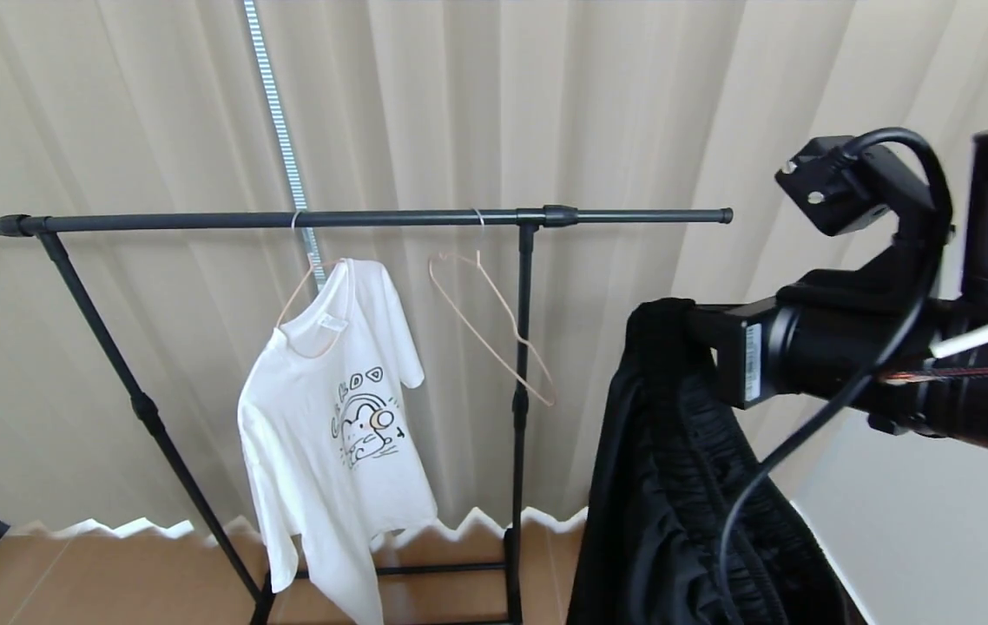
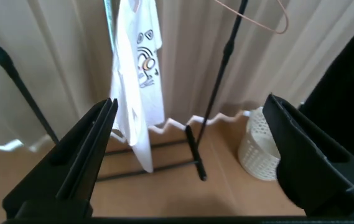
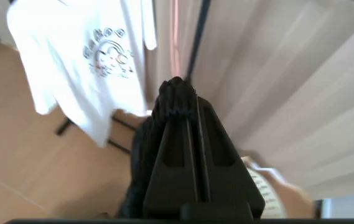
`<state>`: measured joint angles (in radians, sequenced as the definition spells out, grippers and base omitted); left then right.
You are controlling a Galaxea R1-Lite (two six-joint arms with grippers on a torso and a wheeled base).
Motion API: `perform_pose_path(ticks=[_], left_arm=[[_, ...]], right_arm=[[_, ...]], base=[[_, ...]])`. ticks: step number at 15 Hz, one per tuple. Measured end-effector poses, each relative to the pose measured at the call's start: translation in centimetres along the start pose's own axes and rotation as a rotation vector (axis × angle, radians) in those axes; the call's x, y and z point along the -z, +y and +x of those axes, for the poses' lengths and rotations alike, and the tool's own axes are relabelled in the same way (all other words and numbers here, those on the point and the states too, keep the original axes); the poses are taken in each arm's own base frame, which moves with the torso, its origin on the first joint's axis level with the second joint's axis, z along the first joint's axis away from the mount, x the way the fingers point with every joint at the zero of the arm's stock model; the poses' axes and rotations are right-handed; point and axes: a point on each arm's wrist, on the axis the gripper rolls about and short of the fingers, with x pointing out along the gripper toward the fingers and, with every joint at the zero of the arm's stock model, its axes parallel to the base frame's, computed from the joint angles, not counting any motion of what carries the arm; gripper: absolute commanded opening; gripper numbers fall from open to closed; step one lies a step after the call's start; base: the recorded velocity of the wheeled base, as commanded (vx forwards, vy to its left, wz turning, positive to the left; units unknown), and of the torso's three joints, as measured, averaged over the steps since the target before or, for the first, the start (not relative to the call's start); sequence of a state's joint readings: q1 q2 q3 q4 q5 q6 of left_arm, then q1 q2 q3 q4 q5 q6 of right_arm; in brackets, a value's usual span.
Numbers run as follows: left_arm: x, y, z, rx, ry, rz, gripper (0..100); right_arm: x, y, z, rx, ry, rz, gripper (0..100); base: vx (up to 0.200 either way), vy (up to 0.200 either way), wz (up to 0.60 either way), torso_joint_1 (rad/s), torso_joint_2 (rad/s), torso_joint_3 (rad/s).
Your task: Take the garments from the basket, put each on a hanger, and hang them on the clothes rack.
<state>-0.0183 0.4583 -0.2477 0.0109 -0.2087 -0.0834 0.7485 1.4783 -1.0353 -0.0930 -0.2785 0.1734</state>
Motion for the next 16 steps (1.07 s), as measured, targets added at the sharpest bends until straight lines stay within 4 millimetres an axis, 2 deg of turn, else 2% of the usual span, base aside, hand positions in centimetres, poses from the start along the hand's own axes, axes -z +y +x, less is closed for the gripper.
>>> perform_pose_path(ticks=[2,4,7,11,13,16], left_arm=[[-2.6,0.0,2.5,0.050,0.114,-0.138,100],[-4.3,-0.7,5.4,0.131,0.245,-0.229,100],[-5.6,-3.7,9.3,0.284,0.435,-0.286,100],[-5.4,-9.1,14.4,0.333,0.629,-0.270,100],[-5.0,-11.8,16.8,0.339,0.686,-0.270,100],[-4.3,-15.4,19.5,0.329,0.715,-0.305,100]], right_arm=[[-0.3,0.7,1.8,0.004,-0.005,0.028,0],[-0.6,1.1,3.0,0.015,-0.029,0.039,0],[-0.7,1.3,4.0,0.050,-0.054,0.062,0],[-0.9,2.1,6.3,0.233,-0.152,0.128,0],[-0.9,3.0,7.6,0.259,-0.169,0.142,0],[-0.6,3.4,8.5,0.258,-0.163,0.157,0]], base=[[0.000,0.000,0.00,0.000,0.00,0.000],[0.000,0.000,0.00,0.000,0.00,0.000],[0.000,0.000,0.00,0.000,0.00,0.000],[0.000,0.000,0.00,0.000,0.00,0.000],[0.000,0.000,0.00,0.000,0.00,0.000],[0.000,0.000,0.00,0.000,0.00,0.000]])
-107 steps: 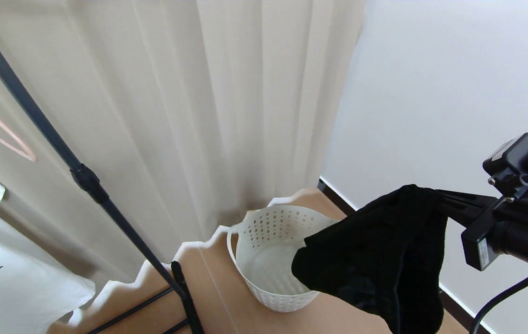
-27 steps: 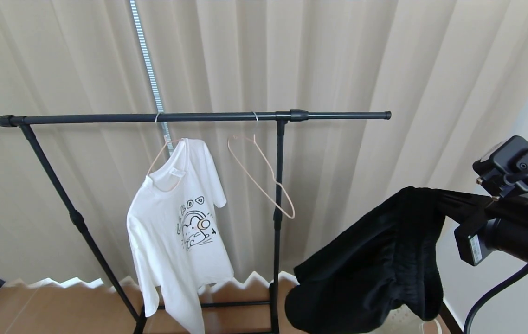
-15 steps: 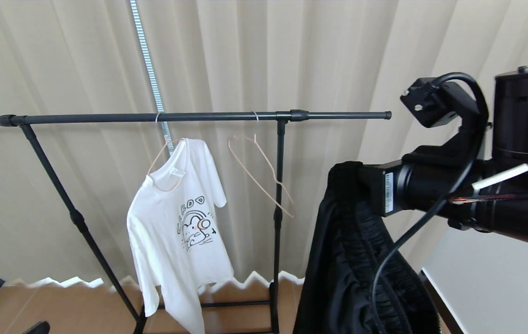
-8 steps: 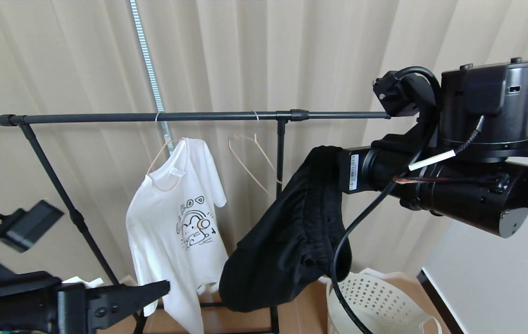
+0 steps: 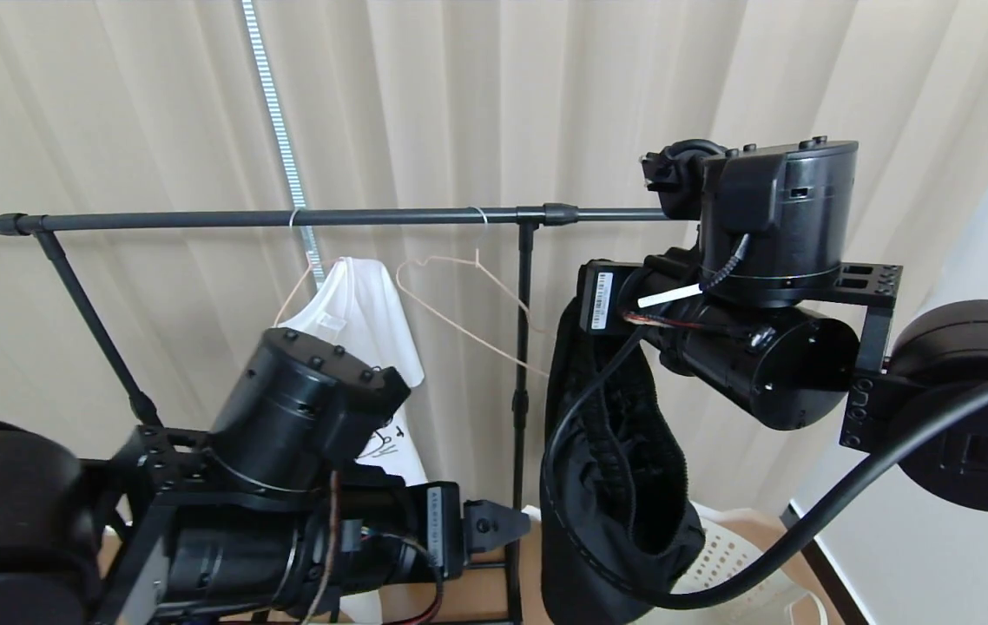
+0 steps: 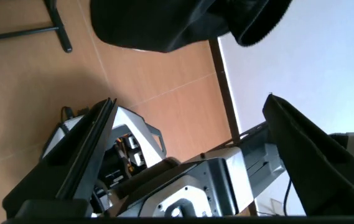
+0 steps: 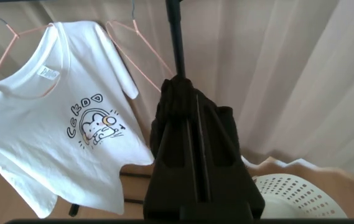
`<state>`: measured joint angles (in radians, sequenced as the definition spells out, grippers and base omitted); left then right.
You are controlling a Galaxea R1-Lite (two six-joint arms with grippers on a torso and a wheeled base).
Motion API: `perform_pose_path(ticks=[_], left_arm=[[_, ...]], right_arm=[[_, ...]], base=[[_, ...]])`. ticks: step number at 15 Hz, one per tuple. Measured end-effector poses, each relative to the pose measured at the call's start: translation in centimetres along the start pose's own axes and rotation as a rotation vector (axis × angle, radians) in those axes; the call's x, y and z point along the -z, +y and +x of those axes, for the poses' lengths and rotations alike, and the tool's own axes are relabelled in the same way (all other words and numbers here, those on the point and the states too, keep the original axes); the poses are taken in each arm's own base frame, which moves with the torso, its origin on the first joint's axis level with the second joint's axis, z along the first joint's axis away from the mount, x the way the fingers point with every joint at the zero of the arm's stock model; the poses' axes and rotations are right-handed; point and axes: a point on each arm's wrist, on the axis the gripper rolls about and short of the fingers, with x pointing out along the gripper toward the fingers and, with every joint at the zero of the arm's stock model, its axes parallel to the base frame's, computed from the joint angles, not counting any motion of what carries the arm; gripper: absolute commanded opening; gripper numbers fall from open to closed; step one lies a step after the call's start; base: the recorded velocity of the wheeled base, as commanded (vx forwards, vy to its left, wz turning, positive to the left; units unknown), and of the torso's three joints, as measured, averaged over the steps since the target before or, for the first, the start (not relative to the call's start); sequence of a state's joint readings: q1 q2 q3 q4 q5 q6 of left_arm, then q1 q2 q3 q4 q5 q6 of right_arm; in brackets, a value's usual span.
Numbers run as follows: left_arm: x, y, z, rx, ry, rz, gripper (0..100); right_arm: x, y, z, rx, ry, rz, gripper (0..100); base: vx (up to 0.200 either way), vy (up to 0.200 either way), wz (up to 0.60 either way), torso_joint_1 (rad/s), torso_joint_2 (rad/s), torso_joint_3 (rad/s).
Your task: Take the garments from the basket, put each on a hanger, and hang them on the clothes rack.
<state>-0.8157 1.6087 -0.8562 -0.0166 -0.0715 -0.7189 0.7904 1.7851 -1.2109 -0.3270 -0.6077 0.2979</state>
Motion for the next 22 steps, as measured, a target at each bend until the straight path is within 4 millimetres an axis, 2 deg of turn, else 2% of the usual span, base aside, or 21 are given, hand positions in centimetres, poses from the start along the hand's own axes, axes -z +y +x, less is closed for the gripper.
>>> perform_pose_path(ticks=[4,9,16,22], left_arm=[[-0.7,-1.5,3.9,-0.052,-0.030,-0.037,100],[-1.3,-2.7,7.4,-0.060,-0.056,-0.059,100],[-1.9,-3.3,10.5,-0.134,-0.113,-0.085,100],[0.3,-3.1,12.7,-0.206,-0.077,-0.042,100]], right_arm=[[0.1,0.2,-0.1,-0.007,0.004,0.003,0],[0.2,0.5,-0.4,-0.019,0.004,0.003,0],[0.3,1.4,-1.9,-0.042,-0.001,-0.002,0],[-0.5,1.1,-2.7,-0.049,-0.021,0.011,0]], base=[[0.000,0.000,0.00,0.000,0.00,0.000],[0.000,0.000,0.00,0.000,0.00,0.000],[0.000,0.000,0.00,0.000,0.00,0.000],[0.000,0.000,0.00,0.000,0.00,0.000]])
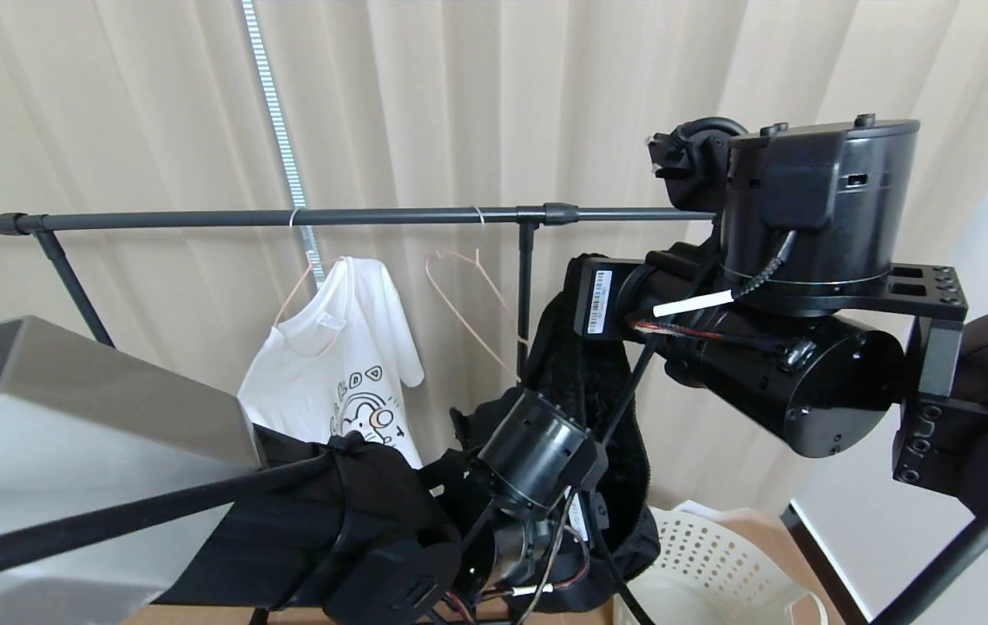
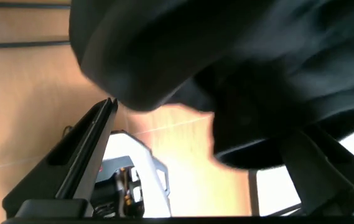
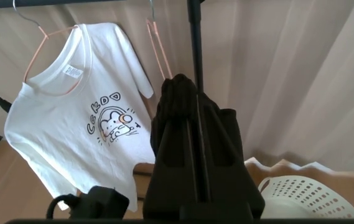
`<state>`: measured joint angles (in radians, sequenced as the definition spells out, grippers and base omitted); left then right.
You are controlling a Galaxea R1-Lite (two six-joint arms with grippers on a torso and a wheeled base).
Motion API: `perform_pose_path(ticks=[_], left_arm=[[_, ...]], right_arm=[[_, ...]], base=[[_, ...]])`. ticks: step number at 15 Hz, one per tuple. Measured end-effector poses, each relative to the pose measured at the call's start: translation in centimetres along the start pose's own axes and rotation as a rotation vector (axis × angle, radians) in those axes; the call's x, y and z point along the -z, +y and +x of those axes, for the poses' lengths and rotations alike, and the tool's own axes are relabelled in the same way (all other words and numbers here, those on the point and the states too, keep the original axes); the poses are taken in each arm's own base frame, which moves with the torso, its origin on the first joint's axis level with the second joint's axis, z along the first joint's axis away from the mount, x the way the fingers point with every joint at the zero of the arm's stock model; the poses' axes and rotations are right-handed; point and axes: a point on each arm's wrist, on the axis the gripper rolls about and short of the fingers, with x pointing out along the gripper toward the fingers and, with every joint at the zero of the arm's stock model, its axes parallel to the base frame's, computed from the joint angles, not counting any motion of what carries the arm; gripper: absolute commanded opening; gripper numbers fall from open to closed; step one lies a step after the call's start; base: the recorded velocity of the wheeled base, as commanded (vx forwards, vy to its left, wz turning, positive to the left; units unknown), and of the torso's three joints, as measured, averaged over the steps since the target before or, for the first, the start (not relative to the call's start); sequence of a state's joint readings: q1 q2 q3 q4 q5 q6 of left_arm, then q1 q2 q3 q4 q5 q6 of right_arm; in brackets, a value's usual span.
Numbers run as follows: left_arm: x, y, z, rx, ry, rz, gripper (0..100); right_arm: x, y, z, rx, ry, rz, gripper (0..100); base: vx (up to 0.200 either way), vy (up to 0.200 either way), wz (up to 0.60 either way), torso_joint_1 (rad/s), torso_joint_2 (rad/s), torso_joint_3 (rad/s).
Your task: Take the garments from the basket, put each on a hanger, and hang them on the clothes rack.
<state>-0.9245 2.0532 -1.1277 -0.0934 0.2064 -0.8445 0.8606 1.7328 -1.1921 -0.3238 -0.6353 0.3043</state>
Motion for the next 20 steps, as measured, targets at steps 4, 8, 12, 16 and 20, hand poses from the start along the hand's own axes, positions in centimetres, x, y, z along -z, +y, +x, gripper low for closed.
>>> perform_pose_path(ticks=[4,8,12,16,20], left_arm=[[2.6,0.7,-0.2,-0.049,0.045,0.079,100],[5.5,0.4,-1.5,-0.040,0.094,0.170,100],[6.0,0.5,-1.9,-0.038,0.103,0.188,0],[5.9,1.2,-2.6,-0.052,0.093,0.179,0],[3.5,2.4,-5.0,-0.039,0.029,0.126,0]], right_arm=[[-1.0,-0.7,-0.2,0.013,-0.024,0.017,0],[-1.7,-1.6,0.2,0.040,-0.043,0.031,0],[-2.6,-3.2,1.1,0.090,-0.064,0.046,0],[-3.0,-4.2,1.7,0.126,-0.076,0.051,0],[-3.6,-5.2,1.9,0.157,-0.086,0.039,0]], base=[[0.000,0.000,0.00,0.000,0.00,0.000],[0.000,0.000,0.00,0.000,0.00,0.000],[0.000,0.000,0.00,0.000,0.00,0.000],[0.000,0.000,0.00,0.000,0.00,0.000],[0.000,0.000,0.00,0.000,0.00,0.000]])
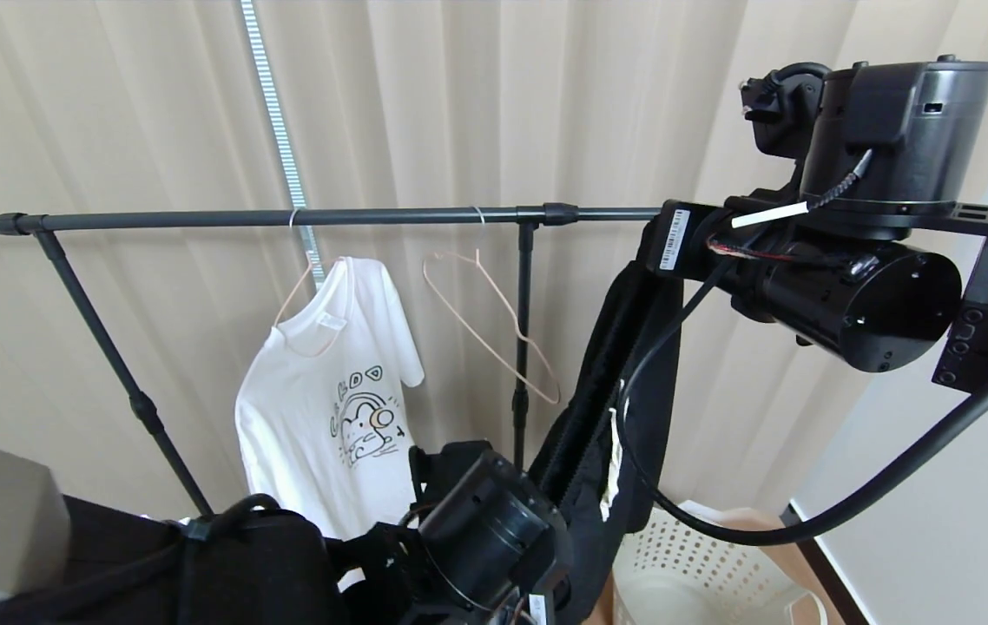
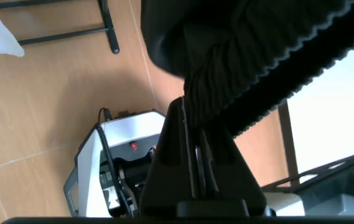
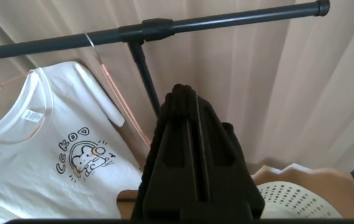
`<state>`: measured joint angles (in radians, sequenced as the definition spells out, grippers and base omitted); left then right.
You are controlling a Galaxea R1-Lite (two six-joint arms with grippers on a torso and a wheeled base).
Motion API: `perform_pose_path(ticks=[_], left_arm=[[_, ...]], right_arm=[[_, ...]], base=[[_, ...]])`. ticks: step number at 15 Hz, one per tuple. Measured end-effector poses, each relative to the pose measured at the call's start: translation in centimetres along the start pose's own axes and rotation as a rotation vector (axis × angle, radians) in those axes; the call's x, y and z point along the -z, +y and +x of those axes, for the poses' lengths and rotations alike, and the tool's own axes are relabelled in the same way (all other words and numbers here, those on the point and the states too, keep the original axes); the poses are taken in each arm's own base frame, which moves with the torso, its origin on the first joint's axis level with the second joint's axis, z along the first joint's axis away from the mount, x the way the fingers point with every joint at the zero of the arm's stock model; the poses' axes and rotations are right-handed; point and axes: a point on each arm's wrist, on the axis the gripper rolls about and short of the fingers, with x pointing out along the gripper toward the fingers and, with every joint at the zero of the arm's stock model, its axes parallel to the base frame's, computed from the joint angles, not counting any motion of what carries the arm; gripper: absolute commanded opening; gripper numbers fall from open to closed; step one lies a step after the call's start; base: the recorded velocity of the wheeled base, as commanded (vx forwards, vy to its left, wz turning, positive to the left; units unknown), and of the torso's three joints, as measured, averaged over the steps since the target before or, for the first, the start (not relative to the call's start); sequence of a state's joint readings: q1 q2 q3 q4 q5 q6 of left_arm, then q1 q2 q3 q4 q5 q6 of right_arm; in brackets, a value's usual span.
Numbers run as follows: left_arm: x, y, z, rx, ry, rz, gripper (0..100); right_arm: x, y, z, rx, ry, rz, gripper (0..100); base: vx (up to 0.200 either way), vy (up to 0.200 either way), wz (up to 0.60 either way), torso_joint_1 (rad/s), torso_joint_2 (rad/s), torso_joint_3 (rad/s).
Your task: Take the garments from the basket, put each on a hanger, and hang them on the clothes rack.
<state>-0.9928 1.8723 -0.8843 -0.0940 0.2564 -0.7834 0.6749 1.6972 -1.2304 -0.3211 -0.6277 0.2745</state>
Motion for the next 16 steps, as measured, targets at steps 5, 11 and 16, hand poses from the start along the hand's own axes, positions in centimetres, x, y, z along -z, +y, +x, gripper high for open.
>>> perform_pose_path(ticks=[5,11,16], left_arm=[[-3.8,3.9,-1.5,-0.072,-0.111,-0.053,0],[-6.7,5.9,-4.4,-0.083,-0.216,0.056,0],[-8.3,6.1,-6.2,-0.078,-0.286,0.110,0]], right_arm=[[0.6,-1.8,-0.9,0.005,0.065,-0.159,0],[3.2,-4.2,-3.4,0.023,0.325,-0.426,0],[4.3,-4.7,-5.0,0.005,0.448,-0.549,0]], base=[[0.000,0.000,0.00,0.000,0.00,0.000],[0.000,0.000,0.00,0.000,0.00,0.000],[0.000,0.000,0.00,0.000,0.00,0.000]])
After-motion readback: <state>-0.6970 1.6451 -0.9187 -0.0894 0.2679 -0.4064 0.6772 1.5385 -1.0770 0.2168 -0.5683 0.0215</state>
